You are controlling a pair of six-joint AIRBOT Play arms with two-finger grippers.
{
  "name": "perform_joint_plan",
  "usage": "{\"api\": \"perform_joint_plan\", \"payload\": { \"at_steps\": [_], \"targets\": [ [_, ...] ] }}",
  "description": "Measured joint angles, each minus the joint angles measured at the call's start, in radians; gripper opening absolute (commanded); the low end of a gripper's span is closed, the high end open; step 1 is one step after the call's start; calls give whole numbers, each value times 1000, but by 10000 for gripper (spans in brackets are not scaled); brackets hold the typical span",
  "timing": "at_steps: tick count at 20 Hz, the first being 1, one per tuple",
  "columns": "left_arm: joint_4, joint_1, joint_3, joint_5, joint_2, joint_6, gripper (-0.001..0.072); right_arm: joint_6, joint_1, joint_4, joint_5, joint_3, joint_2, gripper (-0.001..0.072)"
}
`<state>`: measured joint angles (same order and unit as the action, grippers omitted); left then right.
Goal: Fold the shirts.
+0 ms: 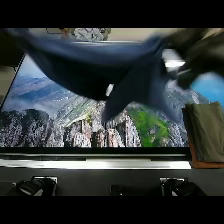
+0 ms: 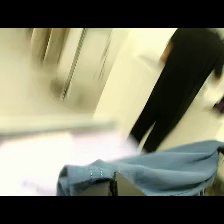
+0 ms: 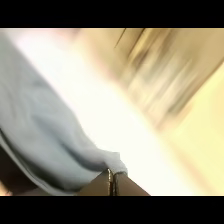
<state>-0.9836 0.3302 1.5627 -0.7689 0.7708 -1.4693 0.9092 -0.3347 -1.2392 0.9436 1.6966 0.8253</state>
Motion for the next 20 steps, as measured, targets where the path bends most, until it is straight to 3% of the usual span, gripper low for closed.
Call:
{"api": "perform_joint_plan", "payload": {
  "at_steps": [5,8,10,16,20],
  "targets": [
    [2,118,203,74,-19,4,30,62,0,-19,-19,141,-110,46],
    [-40,141,234,84,-13,3,30,100,0,-76,36,162,-114,46],
    [-114,148,240,66,7,-45,30,137,0,-138,97,169,-92,46],
    [-472,149,117,-165,194,-229,32,214,2,-260,385,164,230,48],
    [-599,78,-26,-235,418,-293,33,230,2,-275,339,154,554,48]
  ]
}}
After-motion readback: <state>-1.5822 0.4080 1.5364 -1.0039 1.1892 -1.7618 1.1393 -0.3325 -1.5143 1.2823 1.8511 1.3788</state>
